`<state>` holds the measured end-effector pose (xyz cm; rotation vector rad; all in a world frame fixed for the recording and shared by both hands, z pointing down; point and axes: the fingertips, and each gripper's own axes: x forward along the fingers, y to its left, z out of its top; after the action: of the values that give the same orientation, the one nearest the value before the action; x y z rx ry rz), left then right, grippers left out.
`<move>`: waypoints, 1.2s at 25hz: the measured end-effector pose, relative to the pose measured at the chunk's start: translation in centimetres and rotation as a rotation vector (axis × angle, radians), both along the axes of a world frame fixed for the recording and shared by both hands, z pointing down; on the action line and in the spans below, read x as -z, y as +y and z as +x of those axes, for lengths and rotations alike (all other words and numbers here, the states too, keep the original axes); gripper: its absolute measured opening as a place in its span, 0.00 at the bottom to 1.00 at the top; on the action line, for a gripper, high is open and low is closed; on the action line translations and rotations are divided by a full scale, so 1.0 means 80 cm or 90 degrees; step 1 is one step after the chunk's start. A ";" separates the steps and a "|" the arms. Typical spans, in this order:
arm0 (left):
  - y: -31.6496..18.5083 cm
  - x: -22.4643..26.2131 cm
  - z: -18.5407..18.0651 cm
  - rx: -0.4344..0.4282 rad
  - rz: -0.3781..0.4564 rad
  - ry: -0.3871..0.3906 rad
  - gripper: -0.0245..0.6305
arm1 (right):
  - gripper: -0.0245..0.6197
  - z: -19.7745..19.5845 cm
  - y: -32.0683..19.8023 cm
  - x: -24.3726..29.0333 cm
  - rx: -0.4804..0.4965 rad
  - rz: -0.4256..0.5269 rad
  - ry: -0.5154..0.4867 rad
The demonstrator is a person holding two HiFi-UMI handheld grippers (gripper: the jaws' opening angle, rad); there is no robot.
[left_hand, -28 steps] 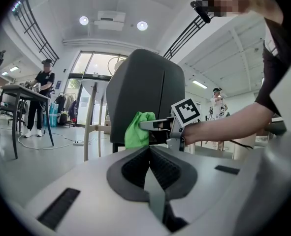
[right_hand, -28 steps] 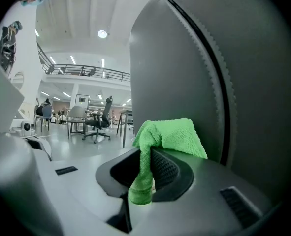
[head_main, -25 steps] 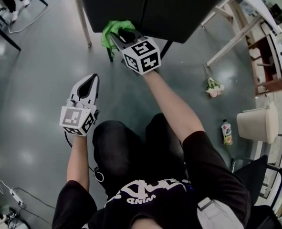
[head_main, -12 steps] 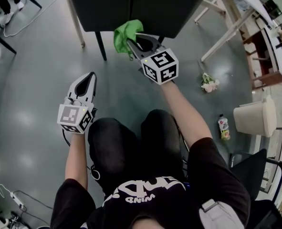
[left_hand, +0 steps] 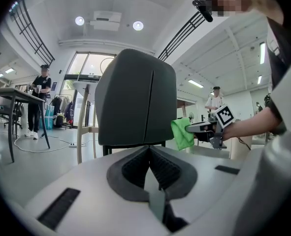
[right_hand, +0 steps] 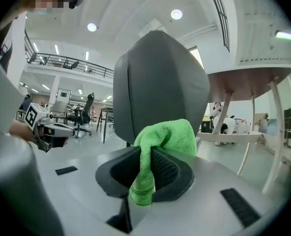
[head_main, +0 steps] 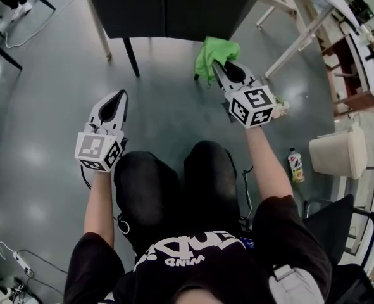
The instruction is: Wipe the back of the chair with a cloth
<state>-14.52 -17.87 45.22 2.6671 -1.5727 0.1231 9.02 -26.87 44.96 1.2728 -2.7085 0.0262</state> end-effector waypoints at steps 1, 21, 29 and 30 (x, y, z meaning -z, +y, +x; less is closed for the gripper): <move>0.000 0.000 0.002 -0.001 0.001 -0.001 0.04 | 0.11 0.009 0.003 0.000 -0.006 0.001 -0.001; -0.020 0.131 0.016 -0.023 -0.047 0.031 0.04 | 0.11 -0.005 0.043 0.138 -0.017 -0.033 -0.047; -0.020 0.372 0.005 -0.034 -0.078 0.032 0.04 | 0.11 0.011 0.055 0.356 -0.064 -0.074 -0.069; -0.019 0.401 0.001 -0.036 -0.083 0.036 0.04 | 0.11 0.012 0.058 0.382 -0.072 -0.080 -0.069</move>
<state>-14.48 -19.41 13.10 2.5914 -1.4223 0.1467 9.99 -22.23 14.37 1.4228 -2.6702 0.2810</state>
